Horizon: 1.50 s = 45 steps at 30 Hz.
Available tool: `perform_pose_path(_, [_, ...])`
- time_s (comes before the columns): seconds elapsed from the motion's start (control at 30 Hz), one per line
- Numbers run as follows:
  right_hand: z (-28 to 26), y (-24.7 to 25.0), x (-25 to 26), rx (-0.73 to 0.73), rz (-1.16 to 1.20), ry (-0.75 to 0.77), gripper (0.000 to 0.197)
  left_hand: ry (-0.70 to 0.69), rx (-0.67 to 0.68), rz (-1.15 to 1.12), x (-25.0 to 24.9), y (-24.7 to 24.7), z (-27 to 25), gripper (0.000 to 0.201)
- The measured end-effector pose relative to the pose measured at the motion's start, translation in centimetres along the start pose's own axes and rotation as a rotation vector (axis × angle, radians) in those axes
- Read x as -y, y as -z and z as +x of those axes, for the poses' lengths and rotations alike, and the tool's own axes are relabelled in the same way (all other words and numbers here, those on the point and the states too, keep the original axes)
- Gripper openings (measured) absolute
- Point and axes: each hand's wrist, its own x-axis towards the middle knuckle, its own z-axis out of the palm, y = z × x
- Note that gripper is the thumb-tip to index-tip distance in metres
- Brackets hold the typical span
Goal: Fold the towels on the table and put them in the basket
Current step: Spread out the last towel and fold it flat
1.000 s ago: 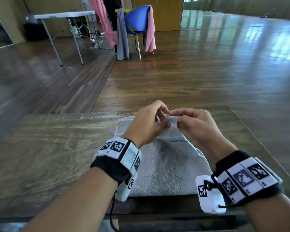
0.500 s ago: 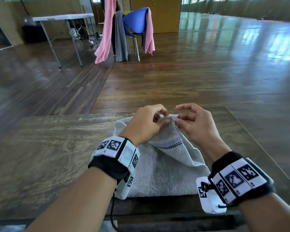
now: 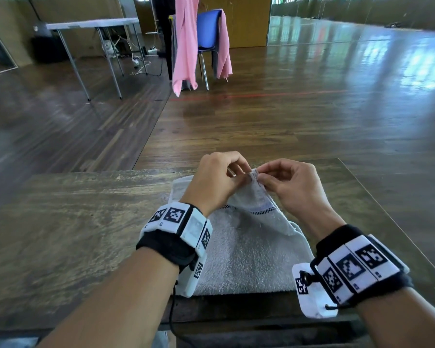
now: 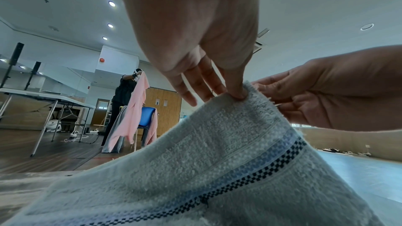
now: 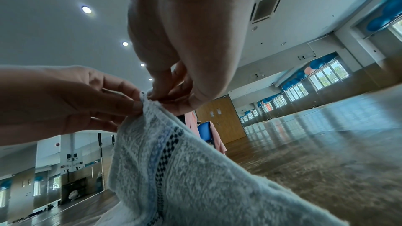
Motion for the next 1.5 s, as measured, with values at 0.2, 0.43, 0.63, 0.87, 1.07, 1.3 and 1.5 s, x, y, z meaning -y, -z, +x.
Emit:
perform_pose_path(0.2, [-0.2, 0.2, 0.1, 0.026, -0.034, -0.033, 0.017, 0.016, 0.002, -0.017, 0.0, 0.0, 0.0, 0.005])
perform_pose_path(0.43, [-0.4, 0.3, 0.6, 0.074, -0.024, -0.038, 0.009, 0.008, 0.01, -0.012, 0.1, -0.2, 0.1, 0.006])
perform_pose_path(0.63, [-0.4, 0.0, 0.1, 0.069, -0.115, 0.019, 0.009, 0.05, 0.071, 0.054, 0.5, -0.7, 0.1, 0.026])
perform_pose_path(0.87, [-0.3, 0.1, -0.3, 0.124, -0.114, 0.029, 0.008, -0.007, 0.177, 0.055, 0.9, -0.8, 0.0, 0.03])
perform_pose_path(1.07, [-0.7, 0.2, 0.5, 0.208, -0.166, 0.076, 0.011, 0.051, 0.307, 0.033, 1.1, 0.2, 0.2, 0.014])
perform_pose_path(1.3, [-0.5, 1.4, 0.8, 0.163, -0.196, 0.16, 0.017, 0.085, 0.307, 0.163, 2.4, 1.7, 0.0, 0.012])
perform_pose_path(1.5, [0.2, 3.9, 1.4, -0.008, -0.005, 0.178, 0.011, 0.132, 0.264, 0.154, 4.1, 3.5, -0.3, 0.014])
